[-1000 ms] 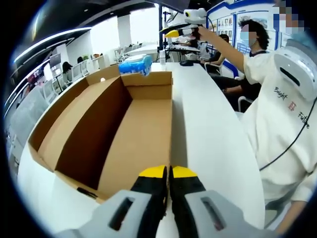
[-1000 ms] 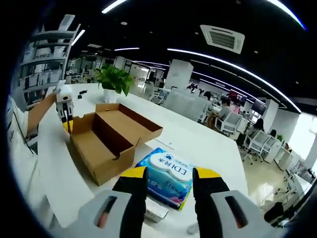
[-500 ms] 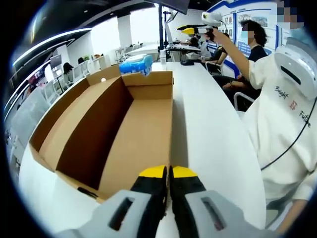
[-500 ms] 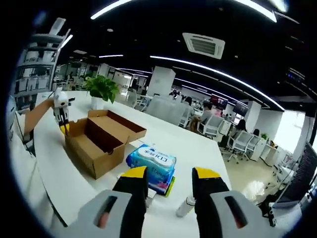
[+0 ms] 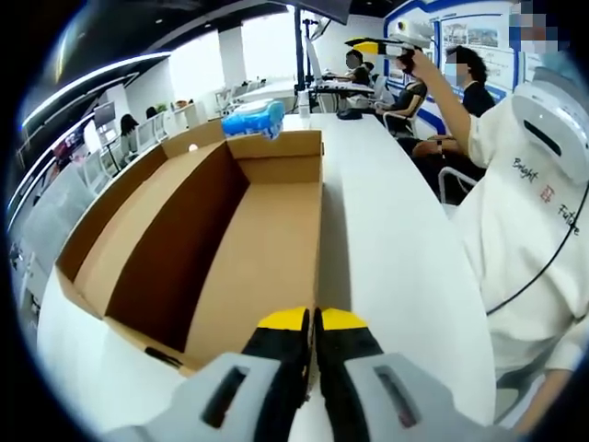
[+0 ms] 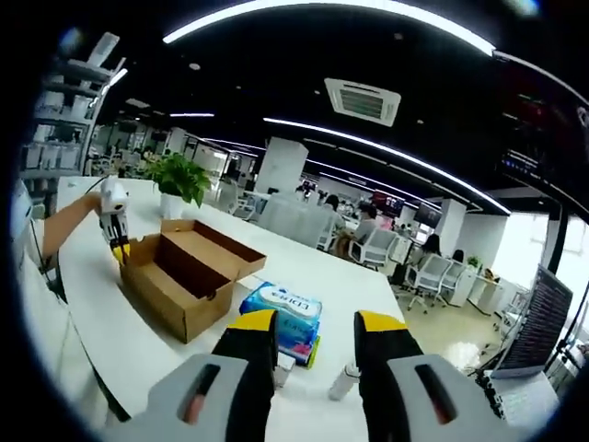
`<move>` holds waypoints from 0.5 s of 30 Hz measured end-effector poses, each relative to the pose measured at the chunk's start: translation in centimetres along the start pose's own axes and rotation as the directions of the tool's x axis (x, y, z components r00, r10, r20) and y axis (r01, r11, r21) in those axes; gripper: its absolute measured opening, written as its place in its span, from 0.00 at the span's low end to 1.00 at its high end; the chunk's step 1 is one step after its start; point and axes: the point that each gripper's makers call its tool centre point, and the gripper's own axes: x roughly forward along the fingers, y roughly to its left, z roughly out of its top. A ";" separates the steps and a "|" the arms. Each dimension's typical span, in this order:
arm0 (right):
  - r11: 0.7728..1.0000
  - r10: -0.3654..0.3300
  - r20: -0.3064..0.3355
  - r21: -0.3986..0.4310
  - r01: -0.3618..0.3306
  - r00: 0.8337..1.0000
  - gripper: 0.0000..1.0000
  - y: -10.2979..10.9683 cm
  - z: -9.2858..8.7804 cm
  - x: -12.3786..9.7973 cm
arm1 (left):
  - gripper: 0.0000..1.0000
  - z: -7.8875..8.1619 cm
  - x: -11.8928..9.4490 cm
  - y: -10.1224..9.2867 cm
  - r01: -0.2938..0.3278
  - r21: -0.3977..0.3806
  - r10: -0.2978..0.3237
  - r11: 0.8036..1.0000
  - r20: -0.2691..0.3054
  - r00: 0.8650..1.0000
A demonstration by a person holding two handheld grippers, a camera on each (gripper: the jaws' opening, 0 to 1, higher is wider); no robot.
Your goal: Operate the shoe box by opening the lid, removing the specified soft item, and placing it in the target area until the item is outside and the box remains undamaged.
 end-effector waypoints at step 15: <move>0.984 0.117 0.096 0.124 -0.129 0.988 0.40 4.9 2.0 8.8 | 0.02 0.0 -0.1 0.1 0.004 0.004 -0.004 1.000 0.008 1.000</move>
